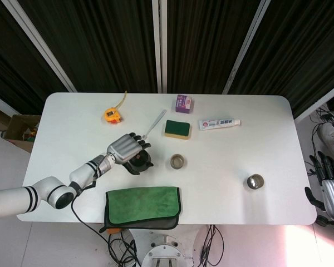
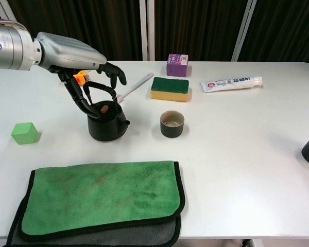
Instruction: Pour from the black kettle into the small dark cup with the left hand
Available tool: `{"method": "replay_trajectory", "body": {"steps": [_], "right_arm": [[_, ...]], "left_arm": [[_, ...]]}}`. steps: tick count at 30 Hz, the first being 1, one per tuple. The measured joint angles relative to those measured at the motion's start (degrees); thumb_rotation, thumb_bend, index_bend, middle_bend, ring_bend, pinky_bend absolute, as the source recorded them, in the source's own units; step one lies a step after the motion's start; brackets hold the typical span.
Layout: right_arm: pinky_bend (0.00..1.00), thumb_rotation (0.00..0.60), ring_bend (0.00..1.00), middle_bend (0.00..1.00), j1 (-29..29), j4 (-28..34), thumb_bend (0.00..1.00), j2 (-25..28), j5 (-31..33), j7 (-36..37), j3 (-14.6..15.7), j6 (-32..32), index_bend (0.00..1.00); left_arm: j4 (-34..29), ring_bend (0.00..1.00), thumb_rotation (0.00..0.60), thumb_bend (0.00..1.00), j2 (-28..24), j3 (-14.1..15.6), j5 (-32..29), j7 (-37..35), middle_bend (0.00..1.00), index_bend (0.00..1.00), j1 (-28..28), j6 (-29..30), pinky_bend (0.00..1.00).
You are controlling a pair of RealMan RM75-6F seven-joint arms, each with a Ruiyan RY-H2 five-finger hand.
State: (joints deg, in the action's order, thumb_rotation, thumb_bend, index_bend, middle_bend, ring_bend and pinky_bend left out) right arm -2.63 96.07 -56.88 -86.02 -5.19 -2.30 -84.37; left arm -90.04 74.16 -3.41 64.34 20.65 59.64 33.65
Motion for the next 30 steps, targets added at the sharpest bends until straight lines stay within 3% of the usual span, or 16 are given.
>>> {"method": "replay_trajectory", "body": {"steps": [6, 14, 30], "right_arm": [[0.00, 0.600, 0.00, 0.00, 0.0, 0.2, 0.34, 0.1, -0.1, -0.1, 0.0, -0.1, 0.00], [0.00, 0.600, 0.00, 0.00, -0.1, 0.1, 0.34, -0.1, 0.1, 0.0, 0.0, 0.1, 0.00], [0.00, 0.600, 0.00, 0.00, -0.1, -0.5, 0.34, -0.3, 0.7, 0.3, -0.1, 0.5, 0.00]], "left_arm": [[-0.2, 0.16, 0.327, 0.06, -0.5, 0.6, -0.8, 0.4, 0.25, 0.17, 0.3, 0.1, 0.19], [-1.6, 0.22, 0.328, 0.06, -1.7, 1.4, -1.6, 1.6, 0.34, 0.28, 0.7, 1.1, 0.19], [-1.3, 0.24, 0.329, 0.06, -0.6, 2.2, -1.7, 0.6, 0.37, 0.30, 1.2, 1.2, 0.19]]}}
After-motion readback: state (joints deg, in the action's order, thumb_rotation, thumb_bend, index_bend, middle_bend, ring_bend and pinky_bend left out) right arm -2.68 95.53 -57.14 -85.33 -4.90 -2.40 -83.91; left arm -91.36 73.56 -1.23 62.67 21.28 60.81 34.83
